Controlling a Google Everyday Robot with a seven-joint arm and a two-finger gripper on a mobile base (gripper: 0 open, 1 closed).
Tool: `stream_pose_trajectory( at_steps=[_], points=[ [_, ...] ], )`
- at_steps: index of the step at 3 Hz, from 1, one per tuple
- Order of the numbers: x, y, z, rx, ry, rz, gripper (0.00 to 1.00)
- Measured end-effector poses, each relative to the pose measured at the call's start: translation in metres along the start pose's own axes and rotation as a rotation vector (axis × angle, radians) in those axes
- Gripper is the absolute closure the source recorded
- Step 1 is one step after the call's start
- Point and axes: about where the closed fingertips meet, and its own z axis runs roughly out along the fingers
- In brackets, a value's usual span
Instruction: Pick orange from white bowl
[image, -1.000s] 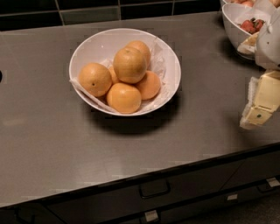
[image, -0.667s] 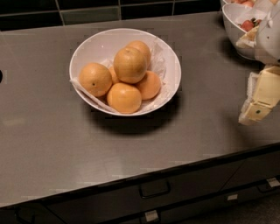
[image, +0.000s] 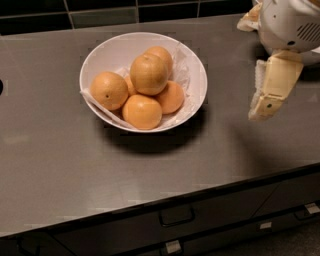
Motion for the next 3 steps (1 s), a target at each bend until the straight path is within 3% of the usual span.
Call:
stream_pose_trajectory(
  at_steps=[1, 2, 3],
  points=[
    [-0.034, 0.003, 0.007, -0.037, -0.047, -0.126, 0.00],
    [-0.053, 0.005, 0.010, -0.056, -0.075, -0.200, 0.00],
    [-0.054, 0.004, 0.009, -0.052, -0.076, -0.202, 0.00]
  ],
)
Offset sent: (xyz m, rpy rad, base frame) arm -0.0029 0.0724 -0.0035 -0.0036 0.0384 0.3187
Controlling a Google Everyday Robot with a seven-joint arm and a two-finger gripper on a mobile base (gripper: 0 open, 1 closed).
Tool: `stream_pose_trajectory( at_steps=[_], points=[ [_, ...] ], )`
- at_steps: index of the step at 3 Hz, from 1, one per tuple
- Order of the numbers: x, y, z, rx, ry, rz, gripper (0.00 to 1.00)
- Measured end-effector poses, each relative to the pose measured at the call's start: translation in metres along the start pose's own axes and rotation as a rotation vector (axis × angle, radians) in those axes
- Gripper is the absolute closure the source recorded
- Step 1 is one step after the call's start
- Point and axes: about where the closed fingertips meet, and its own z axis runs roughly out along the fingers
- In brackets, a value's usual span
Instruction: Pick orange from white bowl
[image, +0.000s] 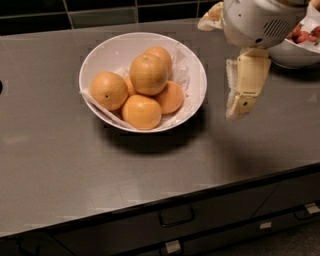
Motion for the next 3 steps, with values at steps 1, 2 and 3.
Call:
stream_pose_trajectory(
  at_steps=[1, 2, 3],
  points=[
    [-0.009, -0.009, 0.002, 0.006, -0.011, -0.027, 0.00],
    [-0.021, -0.022, 0.005, 0.006, -0.020, -0.068, 0.00],
    [-0.040, -0.039, 0.009, -0.004, -0.026, -0.128, 0.00]
  ],
)
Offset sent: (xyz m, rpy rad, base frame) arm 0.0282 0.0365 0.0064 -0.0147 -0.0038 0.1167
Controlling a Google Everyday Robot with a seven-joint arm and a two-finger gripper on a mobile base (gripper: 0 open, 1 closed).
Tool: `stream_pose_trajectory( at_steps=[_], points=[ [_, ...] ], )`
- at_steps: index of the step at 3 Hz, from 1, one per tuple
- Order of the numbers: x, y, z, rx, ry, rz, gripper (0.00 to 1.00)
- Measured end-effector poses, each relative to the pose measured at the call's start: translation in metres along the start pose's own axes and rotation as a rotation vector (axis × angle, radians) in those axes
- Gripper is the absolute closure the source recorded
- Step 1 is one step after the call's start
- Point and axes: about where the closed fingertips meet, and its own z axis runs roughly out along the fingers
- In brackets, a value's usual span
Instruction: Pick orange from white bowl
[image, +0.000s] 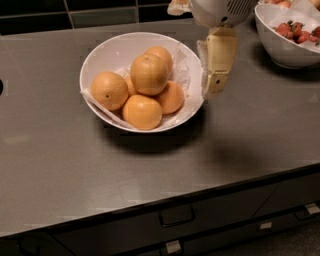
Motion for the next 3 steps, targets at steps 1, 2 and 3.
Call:
stream_pose_trajectory(
  at_steps=[1, 2, 3],
  points=[
    [-0.013, -0.017, 0.021, -0.040, -0.031, -0.050, 0.00],
    [-0.020, -0.027, 0.040, -0.074, -0.062, -0.076, 0.01],
    [-0.030, -0.036, 0.066, -0.121, -0.102, -0.104, 0.00]
  ],
)
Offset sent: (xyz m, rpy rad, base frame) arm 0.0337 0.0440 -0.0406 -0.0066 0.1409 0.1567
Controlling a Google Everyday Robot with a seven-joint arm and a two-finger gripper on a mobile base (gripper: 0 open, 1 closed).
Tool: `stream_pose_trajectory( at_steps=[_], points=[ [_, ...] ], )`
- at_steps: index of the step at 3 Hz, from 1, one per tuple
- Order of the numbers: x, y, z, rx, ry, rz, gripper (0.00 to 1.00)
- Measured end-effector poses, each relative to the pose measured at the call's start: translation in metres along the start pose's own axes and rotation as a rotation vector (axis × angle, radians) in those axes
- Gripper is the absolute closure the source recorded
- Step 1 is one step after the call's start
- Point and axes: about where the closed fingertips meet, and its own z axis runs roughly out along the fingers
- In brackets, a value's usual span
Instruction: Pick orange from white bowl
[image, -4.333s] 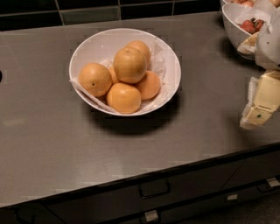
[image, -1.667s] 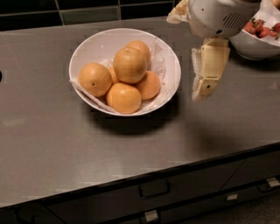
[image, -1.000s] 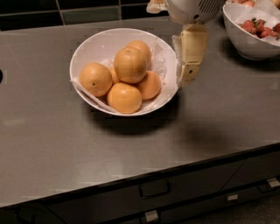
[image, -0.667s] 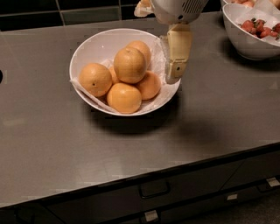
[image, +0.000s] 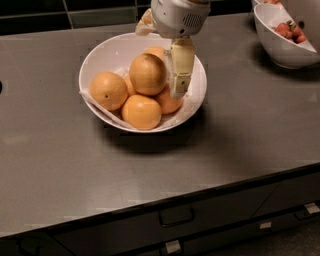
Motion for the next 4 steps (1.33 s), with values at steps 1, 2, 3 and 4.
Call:
stream_pose_trajectory(
  at_steps=[1, 2, 3, 4],
  points=[
    [0.000, -0.007, 0.003, 0.013, -0.010, -0.001, 0.01],
    [0.003, -0.010, 0.010, 0.005, -0.021, 0.006, 0.08],
    [0.006, -0.012, 0.016, -0.009, -0.032, 0.010, 0.09],
    [0.009, -0.014, 0.021, -0.022, -0.041, 0.016, 0.10]
  ],
)
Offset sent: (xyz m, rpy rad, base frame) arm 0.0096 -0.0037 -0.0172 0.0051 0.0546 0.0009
